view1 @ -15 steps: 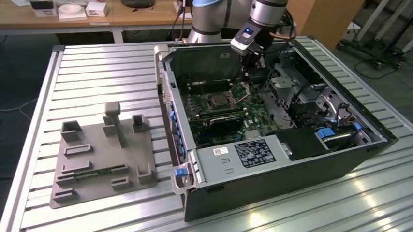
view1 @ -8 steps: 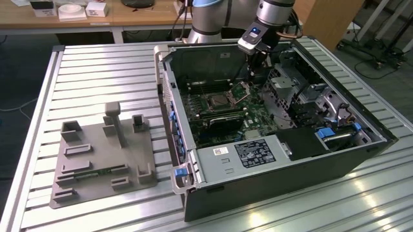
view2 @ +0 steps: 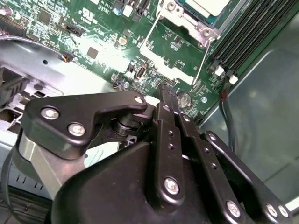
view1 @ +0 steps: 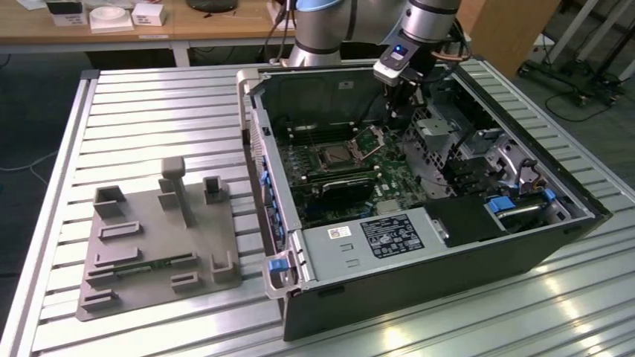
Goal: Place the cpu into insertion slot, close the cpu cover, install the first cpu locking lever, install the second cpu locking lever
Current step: 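Close the cpu cover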
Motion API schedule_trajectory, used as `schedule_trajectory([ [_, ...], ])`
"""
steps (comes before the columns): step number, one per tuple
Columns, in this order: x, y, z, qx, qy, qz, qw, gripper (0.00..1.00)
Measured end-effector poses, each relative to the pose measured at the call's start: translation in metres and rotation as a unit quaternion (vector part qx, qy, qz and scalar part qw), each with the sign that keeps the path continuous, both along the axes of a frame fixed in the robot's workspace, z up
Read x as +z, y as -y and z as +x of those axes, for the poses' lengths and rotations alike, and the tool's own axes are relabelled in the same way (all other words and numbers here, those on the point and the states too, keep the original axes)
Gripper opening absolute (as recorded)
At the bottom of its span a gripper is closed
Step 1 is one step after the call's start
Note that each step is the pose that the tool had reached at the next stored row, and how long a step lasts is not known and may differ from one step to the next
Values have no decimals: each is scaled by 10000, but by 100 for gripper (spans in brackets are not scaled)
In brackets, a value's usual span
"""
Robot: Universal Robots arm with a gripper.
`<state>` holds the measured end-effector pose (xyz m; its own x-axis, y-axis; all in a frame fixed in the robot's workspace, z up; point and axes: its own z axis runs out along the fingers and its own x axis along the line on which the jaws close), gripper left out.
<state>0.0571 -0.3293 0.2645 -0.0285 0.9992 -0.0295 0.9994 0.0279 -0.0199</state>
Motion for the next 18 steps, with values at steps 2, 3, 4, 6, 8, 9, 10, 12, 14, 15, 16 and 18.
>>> schedule_trajectory([
  [2, -36, -13, 21, 0, 0, -2, 10000, 10],
  [3, -54, -18, 29, 0, 0, -3, 10000, 10],
  [4, -72, -20, 31, 1, 0, -3, 10000, 10],
  [6, -109, -20, 32, 11, 0, -3, 10000, 10],
  [8, -145, -20, 32, 29, -1, -3, 10000, 10],
  [9, -163, -20, 32, 40, -1, -4, 10000, 10],
  [10, -181, -20, 32, 49, -2, -3, 10000, 10],
  [12, -218, -20, 32, 58, -5, -4, 10000, 10],
  [14, -252, -21, 32, 64, -7, -4, 10000, 10],
  [15, -264, -20, 32, 66, -8, -3, 10000, 10],
  [16, -272, -20, 29, 69, -8, -2, 10000, 10],
  [18, -276, -20, 12, 71, -8, -3, 10000, 10],
])
